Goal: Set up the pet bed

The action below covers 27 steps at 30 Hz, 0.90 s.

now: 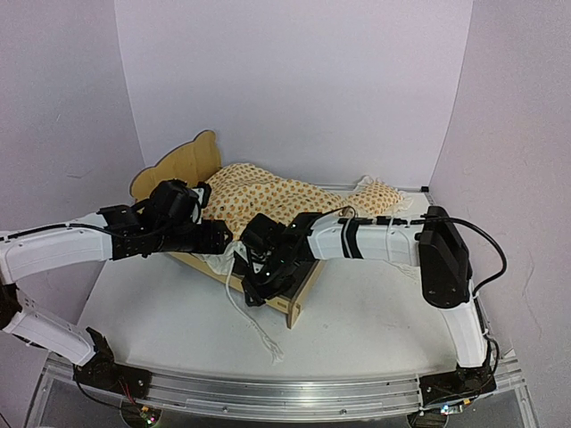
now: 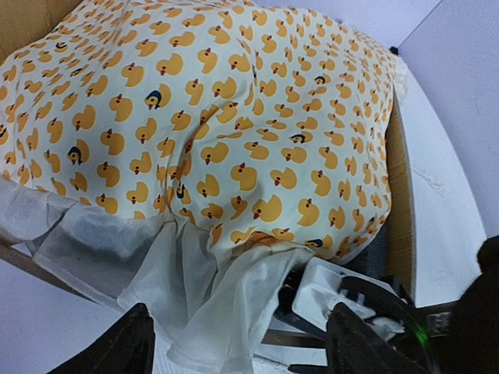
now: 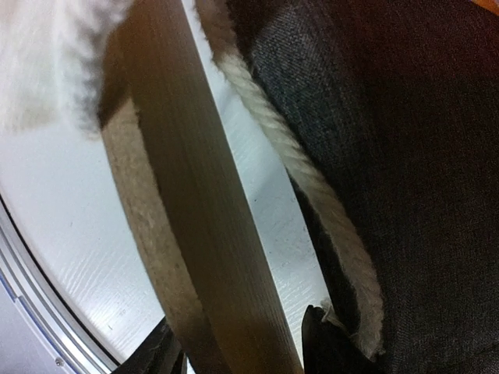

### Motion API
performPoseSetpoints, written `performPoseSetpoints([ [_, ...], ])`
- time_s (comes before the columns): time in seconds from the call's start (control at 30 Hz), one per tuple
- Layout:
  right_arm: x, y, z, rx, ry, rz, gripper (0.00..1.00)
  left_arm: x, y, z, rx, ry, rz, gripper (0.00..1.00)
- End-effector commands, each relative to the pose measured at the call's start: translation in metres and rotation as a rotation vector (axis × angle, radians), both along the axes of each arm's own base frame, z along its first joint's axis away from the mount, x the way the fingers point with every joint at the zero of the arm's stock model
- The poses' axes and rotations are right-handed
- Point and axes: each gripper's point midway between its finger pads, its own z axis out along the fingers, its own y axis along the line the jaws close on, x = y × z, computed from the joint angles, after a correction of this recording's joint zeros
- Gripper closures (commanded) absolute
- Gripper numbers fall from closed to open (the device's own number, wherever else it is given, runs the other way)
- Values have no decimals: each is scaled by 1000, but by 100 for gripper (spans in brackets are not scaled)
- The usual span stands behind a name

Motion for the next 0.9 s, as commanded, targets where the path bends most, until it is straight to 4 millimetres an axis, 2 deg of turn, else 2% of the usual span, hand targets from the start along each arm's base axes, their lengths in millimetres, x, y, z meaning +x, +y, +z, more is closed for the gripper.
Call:
performPoseSetpoints([
  [0.0,8,-10,19,16,27,-88,48,-15,7,40,-83,-44,-38,19],
  [0.1,-4,1,48,102,86,-53,45,-26,11,45,-101,-32,-63,13],
  [0.13,-8,2,58,127,96,-47,41,-30,11,48,-117,-31,-71,12],
  [0.23,-13,-6,82,149,89,-47,33,-40,14,53,-156,-22,-92,10],
  [0.37,-15,-24,99,120,43,-39,26,-52,16,54,-212,0,-101,7],
  [0.43,-11,-29,98,97,9,-36,24,-55,15,49,-230,17,-106,7],
  [0.6,-6,-17,94,96,-15,20,24,-64,12,27,-267,69,-121,4],
  [0.73,2,-2,78,77,-42,76,27,-69,11,15,-301,81,-132,2],
  [0.87,10,3,67,39,-104,115,29,-71,10,8,-299,99,-140,2],
])
